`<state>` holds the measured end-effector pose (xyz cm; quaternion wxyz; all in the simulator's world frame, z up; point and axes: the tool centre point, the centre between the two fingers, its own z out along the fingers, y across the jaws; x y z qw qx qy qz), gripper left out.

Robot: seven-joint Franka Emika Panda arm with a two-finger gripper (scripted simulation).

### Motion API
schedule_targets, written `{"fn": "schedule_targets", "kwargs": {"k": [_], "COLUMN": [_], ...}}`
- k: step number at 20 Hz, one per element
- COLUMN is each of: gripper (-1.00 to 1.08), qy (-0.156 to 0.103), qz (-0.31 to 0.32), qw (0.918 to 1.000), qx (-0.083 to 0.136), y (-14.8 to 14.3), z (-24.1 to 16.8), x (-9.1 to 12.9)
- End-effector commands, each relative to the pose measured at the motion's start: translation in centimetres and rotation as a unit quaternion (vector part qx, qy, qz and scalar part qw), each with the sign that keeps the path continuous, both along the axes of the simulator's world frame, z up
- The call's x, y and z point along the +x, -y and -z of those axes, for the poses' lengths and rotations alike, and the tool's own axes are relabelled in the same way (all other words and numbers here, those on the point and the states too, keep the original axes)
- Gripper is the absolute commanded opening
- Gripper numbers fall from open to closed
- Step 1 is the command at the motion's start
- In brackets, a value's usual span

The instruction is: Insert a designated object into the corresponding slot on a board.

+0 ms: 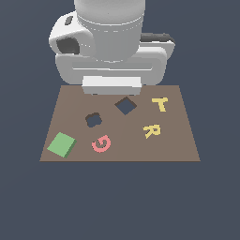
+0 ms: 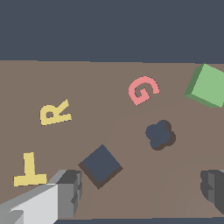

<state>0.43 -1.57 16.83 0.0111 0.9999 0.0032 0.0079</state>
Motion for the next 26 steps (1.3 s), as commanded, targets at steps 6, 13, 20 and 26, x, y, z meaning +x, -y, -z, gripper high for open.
{"fn": "schedule_targets", "kwargs": {"k": [6,13,20,26], "gripper": [1.0,1.0,1.0,1.0], "qy": [0.0,-0.001,-0.002,-0.004], "qz": [0.006,0.036,0.088,0.142], "qw": [1.0,0.9993,0.9961,0.9898], "qx": [0.0,0.002,0.005,0.008], "y": [0.4,2.5,6.4,10.6], "z": [0.4,2.1,5.0,8.1], "x": [0.4,2.1,4.9,7.3]}}
